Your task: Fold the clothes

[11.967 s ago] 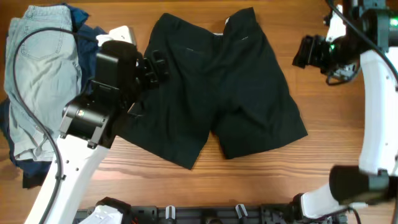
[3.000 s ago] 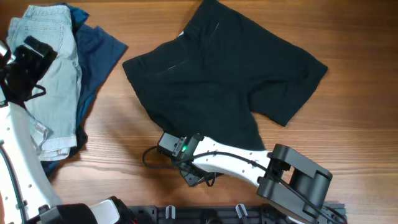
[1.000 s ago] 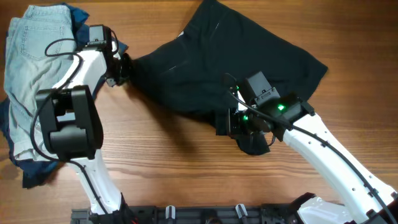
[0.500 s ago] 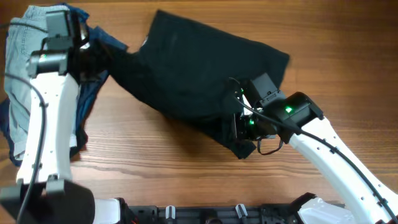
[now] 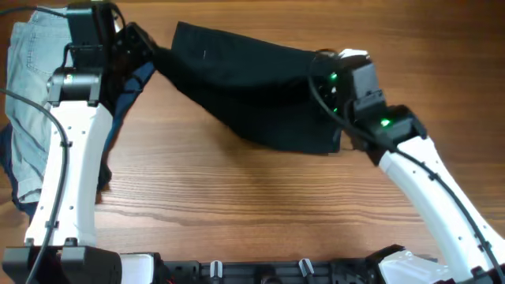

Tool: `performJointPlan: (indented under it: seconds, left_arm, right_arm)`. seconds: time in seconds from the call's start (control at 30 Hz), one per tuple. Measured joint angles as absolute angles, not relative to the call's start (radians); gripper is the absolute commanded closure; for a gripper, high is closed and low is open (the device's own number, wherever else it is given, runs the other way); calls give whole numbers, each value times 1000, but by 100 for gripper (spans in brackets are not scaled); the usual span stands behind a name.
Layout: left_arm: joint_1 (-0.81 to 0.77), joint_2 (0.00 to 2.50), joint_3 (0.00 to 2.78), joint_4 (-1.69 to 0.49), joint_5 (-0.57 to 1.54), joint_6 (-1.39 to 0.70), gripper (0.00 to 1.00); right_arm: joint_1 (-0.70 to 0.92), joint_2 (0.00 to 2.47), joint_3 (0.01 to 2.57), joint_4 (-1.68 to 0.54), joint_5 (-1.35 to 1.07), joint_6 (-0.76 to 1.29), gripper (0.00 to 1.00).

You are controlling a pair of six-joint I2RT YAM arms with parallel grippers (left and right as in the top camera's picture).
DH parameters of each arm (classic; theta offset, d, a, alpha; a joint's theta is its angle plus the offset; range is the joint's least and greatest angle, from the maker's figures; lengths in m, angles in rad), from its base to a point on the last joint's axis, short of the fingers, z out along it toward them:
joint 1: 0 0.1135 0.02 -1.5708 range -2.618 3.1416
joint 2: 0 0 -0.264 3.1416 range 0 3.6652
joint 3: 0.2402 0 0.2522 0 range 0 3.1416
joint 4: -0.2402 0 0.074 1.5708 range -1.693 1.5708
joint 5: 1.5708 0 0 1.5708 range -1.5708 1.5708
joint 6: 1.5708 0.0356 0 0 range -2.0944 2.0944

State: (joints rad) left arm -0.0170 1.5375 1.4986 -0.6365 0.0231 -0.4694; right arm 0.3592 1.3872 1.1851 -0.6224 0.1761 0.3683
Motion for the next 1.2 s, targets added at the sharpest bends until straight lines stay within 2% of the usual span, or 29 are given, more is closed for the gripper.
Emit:
performJointPlan:
  seconds: [0.13, 0.27, 0.4, 0.53, 0.77, 1.0, 1.2]
  left_arm:
    - [-56, 1602, 1499, -559, 19, -470, 96]
    - [-78, 1766, 1499, -474, 12, -470, 96]
    - [-80, 1811, 1499, -424, 12, -470, 96]
    - [-80, 1808, 1499, -411, 12, -470, 96]
    - [-80, 1626, 1499, -525, 12, -470, 96]
    - [-80, 1547, 1499, -656, 7, -470, 96]
    - [-80, 1551, 1499, -646, -83, -470, 96]
  right_arm:
    - [282, 1475, 1188, -453, 96, 255, 96]
    - [283, 1603, 1188, -432, 72, 251, 96]
    - [274, 1624, 1188, -435, 70, 276, 96]
    - [269, 1559, 1188, -509, 62, 286, 96]
    - [269, 1218, 1190, -733, -50, 311, 96]
    - [269, 1207, 1192, -888, -151, 391, 96]
    - [269, 1243, 1192, -884, -79, 469, 96]
